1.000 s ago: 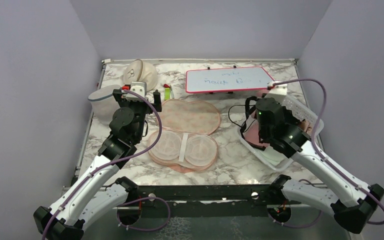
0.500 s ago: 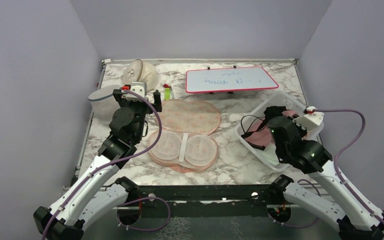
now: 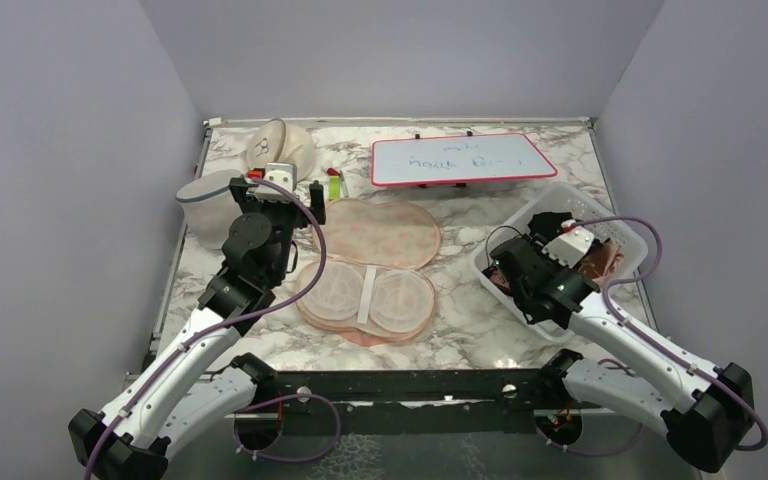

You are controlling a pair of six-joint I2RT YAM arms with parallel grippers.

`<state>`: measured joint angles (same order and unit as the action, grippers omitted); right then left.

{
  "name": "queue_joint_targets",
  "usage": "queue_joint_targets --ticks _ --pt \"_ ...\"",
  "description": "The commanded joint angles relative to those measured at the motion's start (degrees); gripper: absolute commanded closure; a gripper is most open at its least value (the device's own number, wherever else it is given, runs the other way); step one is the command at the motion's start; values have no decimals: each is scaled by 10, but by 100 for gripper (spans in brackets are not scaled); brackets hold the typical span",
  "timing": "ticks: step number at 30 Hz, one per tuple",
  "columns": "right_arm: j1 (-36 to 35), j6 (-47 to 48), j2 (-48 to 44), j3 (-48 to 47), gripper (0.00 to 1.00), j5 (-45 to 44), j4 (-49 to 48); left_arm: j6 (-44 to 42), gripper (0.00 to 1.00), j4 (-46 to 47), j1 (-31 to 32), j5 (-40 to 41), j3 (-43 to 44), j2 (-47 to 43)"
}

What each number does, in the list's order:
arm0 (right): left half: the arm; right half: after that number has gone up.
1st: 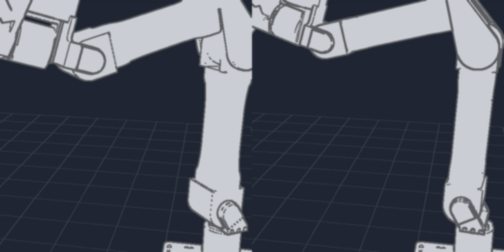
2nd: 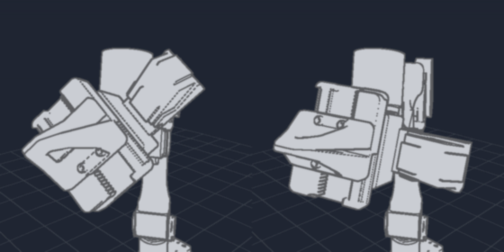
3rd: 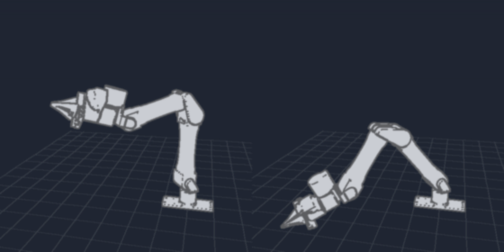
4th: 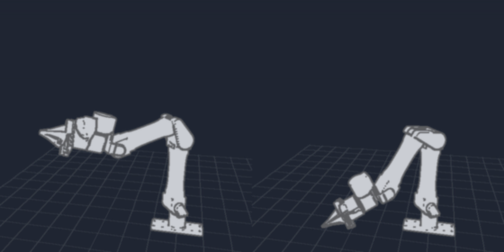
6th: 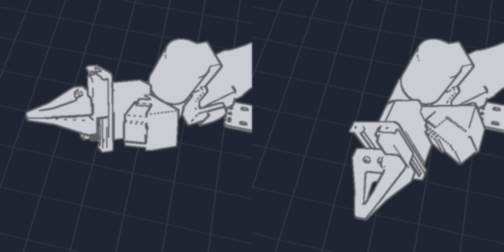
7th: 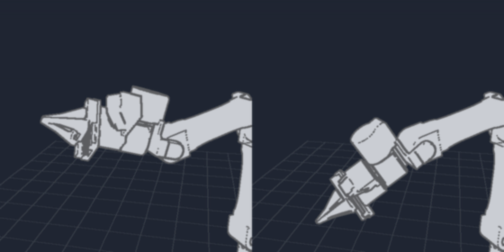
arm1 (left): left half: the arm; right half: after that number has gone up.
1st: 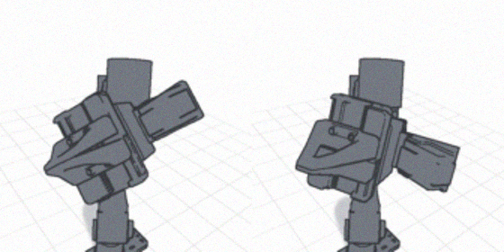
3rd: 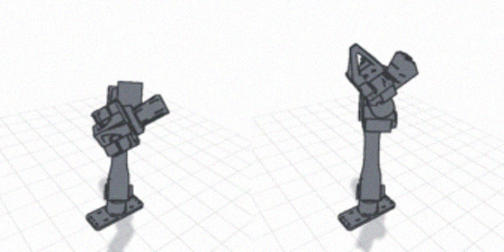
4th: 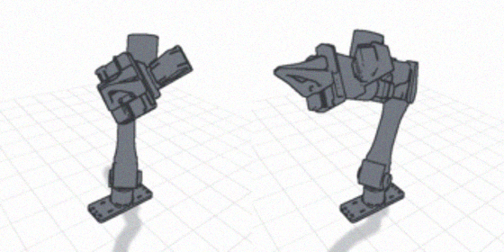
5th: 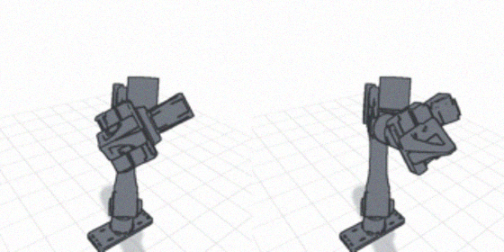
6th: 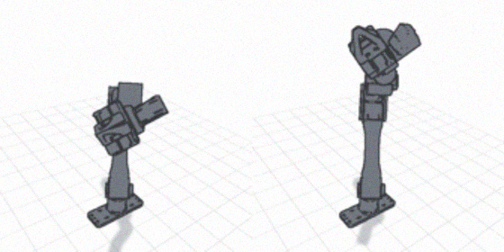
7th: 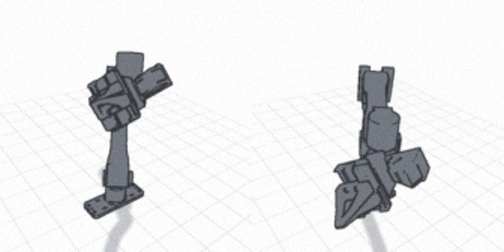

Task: Unzip the laundry bag and remove the bra
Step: Place the bra in the bin.

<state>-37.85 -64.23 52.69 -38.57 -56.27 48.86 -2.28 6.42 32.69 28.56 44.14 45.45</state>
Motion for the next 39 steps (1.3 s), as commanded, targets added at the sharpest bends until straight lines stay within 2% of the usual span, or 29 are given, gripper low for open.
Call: queue_joint_targets --ticks 1,8,12,13,16,18,22,26,29,32,36,38,39 --pt "11 -12 2 -10 36 -10 -26 3 4 2 -3 -13 19 -2" --pt "11 219 -56 -55 21 11 -124 5 4 0 -3 -17 19 -5" --pt "11 291 -87 -78 20 61 -149 4 4 -2 -3 -16 21 -3" --pt "11 325 -95 -75 20 99 -173 5 4 -2 -3 -17 22 -4" --pt "11 463 -109 -37 18 294 -298 7 4 1 -3 -20 19 -8" --pt "11 507 -93 -26 17 482 -348 6 4 2 -3 -18 18 -5" --pt "11 523 3 -41 16 699 -397 7 4 -7 -3 -18 24 6" --pt "3 491 121 -64 16 813 -449 4 4 5 -3 -16 15 2" --pt "-12 470 175 -78 19 770 -471 3 4 -6 -3 -14 24 11" --pt "-12 416 205 -81 22 633 -475 2 4 2 -3 -15 16 6" --pt "-11 375 228 -64 32 501 -522 2 4 -5 -3 -11 22 12" --pt "-8 366 242 -55 32 452 -549 3 4 -5 -3 -16 21 8" --pt "-4 362 251 -56 29 436 -554 3 4 0 -3 -16 17 4"
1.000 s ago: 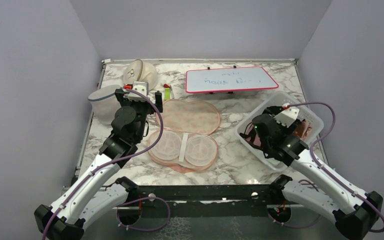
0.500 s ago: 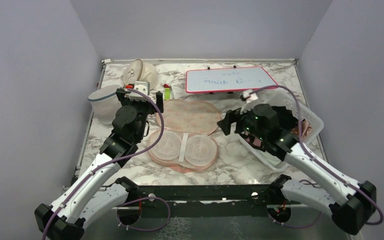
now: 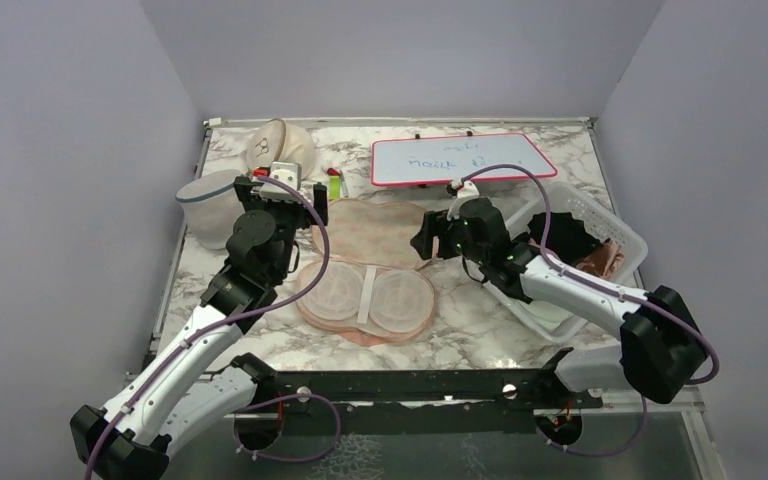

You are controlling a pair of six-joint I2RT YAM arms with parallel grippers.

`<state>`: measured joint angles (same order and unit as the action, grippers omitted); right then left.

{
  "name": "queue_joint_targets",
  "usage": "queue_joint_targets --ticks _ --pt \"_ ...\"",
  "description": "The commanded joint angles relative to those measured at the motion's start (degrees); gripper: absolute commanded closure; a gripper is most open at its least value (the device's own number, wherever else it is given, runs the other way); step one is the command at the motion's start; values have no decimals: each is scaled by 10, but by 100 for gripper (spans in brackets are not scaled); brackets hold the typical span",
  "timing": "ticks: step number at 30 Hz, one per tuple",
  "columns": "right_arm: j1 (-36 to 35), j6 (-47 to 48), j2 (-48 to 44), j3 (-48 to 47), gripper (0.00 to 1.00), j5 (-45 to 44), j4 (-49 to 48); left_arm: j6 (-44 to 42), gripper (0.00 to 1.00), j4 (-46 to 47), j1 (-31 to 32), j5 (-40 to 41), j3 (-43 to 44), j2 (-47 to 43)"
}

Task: Unzip the laundry bag and remove the bra
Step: Place the bra in the bin, then close the laundry bag at the center of the board.

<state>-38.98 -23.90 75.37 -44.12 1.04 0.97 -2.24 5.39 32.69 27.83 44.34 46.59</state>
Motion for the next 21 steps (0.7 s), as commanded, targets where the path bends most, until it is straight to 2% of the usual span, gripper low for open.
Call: queue_joint_targets --ticks 1,3,6,9,13,18,21 --pt "12 -40 33 -2 28 -146 -81 1 4 15 -3 -6 11 -8" --pt "15 -27 53 4 28 -168 -110 0 4 13 -2 -3 14 -4" --pt "21 -2 86 22 37 -177 -178 6 4 4 -3 -13 21 -3" --pt "33 -4 122 26 38 -168 -220 5 4 14 -3 -13 13 -6" --pt "43 -5 174 16 40 -175 -248 5 4 9 -2 -11 17 -2" --pt "58 -11 238 -4 49 -164 -263 5 4 10 -3 -11 16 0" --pt "64 -8 260 -10 50 -159 -271 6 4 10 -3 -12 16 0"
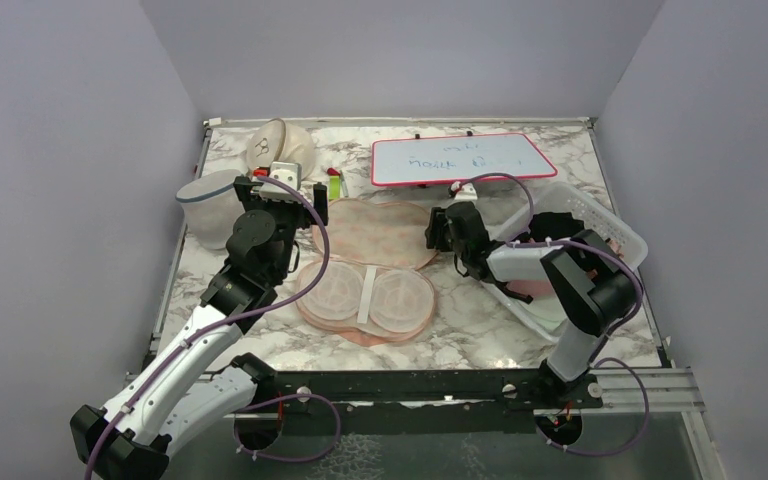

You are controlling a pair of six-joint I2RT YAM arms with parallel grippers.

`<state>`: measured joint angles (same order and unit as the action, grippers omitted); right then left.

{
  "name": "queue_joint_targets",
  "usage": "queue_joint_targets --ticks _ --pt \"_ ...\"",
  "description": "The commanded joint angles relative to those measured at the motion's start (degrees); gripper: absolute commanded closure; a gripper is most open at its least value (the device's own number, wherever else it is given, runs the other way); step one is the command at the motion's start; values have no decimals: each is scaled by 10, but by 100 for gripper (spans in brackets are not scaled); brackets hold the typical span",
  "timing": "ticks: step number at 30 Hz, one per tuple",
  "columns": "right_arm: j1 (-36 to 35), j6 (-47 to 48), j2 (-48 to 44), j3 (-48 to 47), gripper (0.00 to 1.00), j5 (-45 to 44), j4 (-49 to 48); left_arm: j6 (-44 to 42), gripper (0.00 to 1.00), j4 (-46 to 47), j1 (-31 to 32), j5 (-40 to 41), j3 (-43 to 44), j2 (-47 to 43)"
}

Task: Unzip the laundry bag and remove the bra
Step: Close the laundry bag at the center of the board.

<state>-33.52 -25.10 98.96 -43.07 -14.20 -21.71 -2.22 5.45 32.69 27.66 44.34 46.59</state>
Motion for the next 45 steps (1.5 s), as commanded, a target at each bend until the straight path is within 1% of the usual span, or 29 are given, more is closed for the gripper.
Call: queue_joint_targets --ticks 1,3,8,12,16,18,21,24,27,29,34,38,42,45 --pt "10 6 30 -22 49 -9 -48 5 4 10 -3 -10 15 0" --pt "14 7 41 -23 45 -13 -55 6 4 10 -3 -10 15 0" --pt "28 4 70 -39 46 0 -50 7 4 11 -2 -11 16 0" --pt "28 19 96 -56 53 40 -58 7 4 10 -3 -12 15 2" --pt "28 30 112 -65 57 78 -63 7 4 10 -3 -11 15 4" --pt "28 30 119 -68 61 82 -58 8 4 10 -3 -11 15 5" --pt "28 28 116 -58 72 82 -64 7 4 10 -3 -13 15 6" --pt "28 24 97 -36 76 77 -77 8 4 11 -3 -14 15 6" --pt "28 34 65 -22 85 91 -86 9 4 10 -3 -17 15 8" --pt "28 47 43 -13 98 108 -96 10 4 10 -3 -18 15 9" --pt "28 77 -16 2 99 150 -110 12 4 10 -3 -19 15 10" --pt "28 98 -58 11 99 199 -112 13 4 10 -3 -22 15 10" --pt "28 131 -101 28 99 282 -112 13 4 10 -3 -21 15 9" --pt "28 165 -132 32 99 357 -86 14 4 10 -3 -23 15 8"
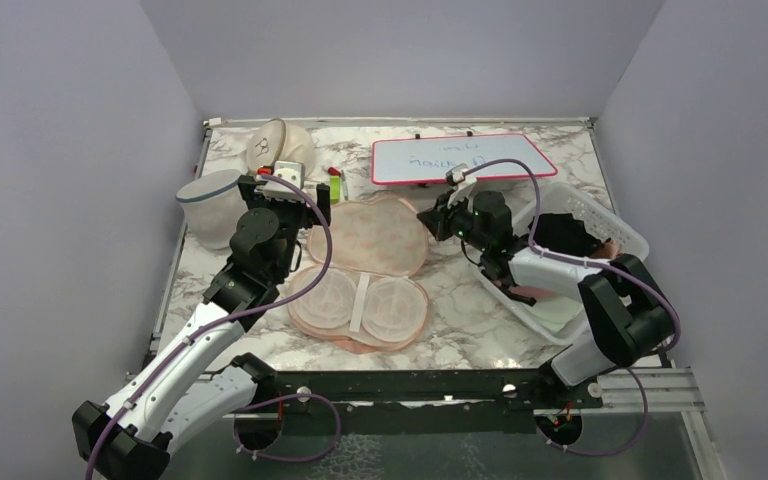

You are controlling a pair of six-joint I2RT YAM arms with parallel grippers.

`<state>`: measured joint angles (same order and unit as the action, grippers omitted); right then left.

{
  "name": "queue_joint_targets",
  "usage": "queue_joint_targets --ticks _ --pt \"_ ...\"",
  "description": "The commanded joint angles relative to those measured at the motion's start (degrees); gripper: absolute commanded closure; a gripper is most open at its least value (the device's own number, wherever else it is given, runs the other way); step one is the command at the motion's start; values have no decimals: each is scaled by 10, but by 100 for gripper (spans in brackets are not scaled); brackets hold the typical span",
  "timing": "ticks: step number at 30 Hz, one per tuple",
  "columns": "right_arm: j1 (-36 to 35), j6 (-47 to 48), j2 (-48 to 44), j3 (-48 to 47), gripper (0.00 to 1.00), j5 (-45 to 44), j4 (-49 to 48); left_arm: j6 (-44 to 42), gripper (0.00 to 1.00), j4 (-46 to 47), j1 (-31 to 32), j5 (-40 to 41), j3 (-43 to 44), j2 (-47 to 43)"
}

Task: Unzip the laundry bag and remove the bra
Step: Close the laundry bag at the center of the board.

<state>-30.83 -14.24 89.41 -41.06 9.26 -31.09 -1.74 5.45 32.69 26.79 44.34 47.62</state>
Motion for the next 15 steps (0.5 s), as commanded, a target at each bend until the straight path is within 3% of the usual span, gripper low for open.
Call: queue_joint_targets --ticks 1,8,15 --pt "1 67 -49 15 99 146 17 9 4 10 -3 -15 15 -2" --pt "-4 83 -117 33 99 296 79 12 4 10 -3 -17 15 -2" --pt "-44 71 -145 56 99 376 147 12 4 10 -3 -20 15 2"
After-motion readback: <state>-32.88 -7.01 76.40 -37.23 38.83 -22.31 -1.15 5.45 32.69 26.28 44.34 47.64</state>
